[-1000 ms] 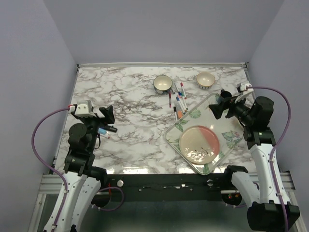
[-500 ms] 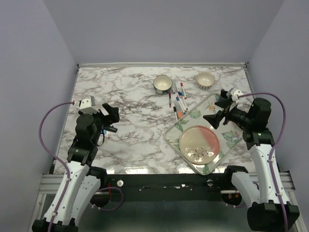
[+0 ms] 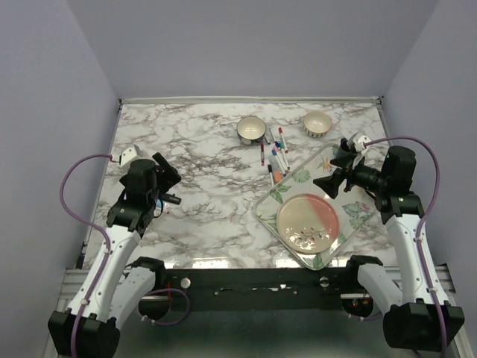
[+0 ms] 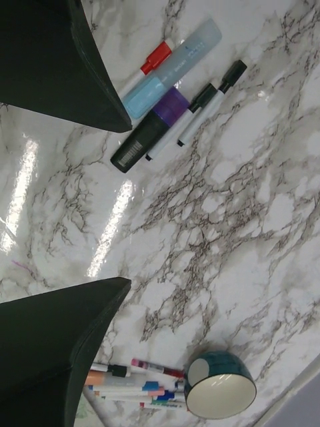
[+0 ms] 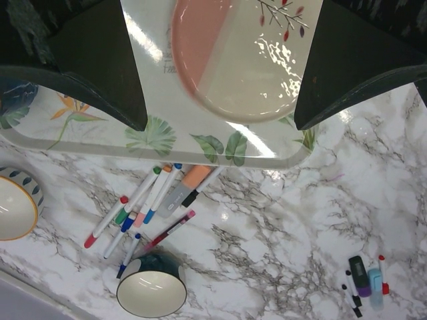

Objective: Open the pen caps
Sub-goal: Grab a pen on the table with the left arm

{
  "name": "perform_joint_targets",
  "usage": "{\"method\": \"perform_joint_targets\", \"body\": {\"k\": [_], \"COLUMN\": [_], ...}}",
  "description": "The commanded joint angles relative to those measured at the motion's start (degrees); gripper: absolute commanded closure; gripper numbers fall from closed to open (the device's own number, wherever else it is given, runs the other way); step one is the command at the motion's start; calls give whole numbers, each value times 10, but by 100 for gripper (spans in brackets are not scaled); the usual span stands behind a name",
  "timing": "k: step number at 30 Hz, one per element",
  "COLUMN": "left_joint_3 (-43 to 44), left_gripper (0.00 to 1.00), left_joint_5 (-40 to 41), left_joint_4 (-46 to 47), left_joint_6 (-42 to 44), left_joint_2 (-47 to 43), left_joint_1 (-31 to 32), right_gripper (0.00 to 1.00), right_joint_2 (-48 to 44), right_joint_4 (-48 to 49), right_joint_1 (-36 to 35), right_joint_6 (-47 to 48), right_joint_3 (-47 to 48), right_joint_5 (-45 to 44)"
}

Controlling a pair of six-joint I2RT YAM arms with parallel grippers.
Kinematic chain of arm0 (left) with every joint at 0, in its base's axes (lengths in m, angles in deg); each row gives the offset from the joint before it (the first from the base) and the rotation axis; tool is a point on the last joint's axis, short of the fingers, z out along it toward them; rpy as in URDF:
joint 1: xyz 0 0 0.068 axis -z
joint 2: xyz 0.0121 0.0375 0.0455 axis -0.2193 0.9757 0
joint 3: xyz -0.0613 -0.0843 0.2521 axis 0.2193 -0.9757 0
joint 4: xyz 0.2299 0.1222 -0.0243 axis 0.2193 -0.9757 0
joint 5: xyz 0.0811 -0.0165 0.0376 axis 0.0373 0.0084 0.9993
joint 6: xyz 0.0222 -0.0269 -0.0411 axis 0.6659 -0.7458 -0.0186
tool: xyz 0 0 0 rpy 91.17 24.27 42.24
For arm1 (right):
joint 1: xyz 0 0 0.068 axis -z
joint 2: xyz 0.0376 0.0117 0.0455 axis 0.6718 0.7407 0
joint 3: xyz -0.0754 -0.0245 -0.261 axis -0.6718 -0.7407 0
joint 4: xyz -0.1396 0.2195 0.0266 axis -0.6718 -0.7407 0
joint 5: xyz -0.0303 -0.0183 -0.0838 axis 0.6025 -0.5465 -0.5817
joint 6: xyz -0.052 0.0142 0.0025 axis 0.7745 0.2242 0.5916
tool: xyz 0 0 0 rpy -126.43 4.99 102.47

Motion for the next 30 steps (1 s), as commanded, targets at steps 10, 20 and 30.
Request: {"method": "perform_joint_targets", "body": {"k": [10, 20, 30], "left_joint_3": [74, 97, 176], "left_gripper": [1, 49, 66], "left_joint_5": [53, -6, -9], "left_joint_4": [-47, -11, -20], "left_joint_6": [2, -13, -24], "left_joint_2": [191, 296, 438], "left_joint_1": [-36, -159, -210], "right_gripper": [0, 0, 0], "right_joint_2": [-12, -14, -19], "right_joint_4": [-14, -14, -16], "right_joint_1": [4, 3, 4], "right_joint_6": [17, 14, 13], "right_joint_3": [6, 6, 8], "right_joint_5": [1, 7, 11]}}
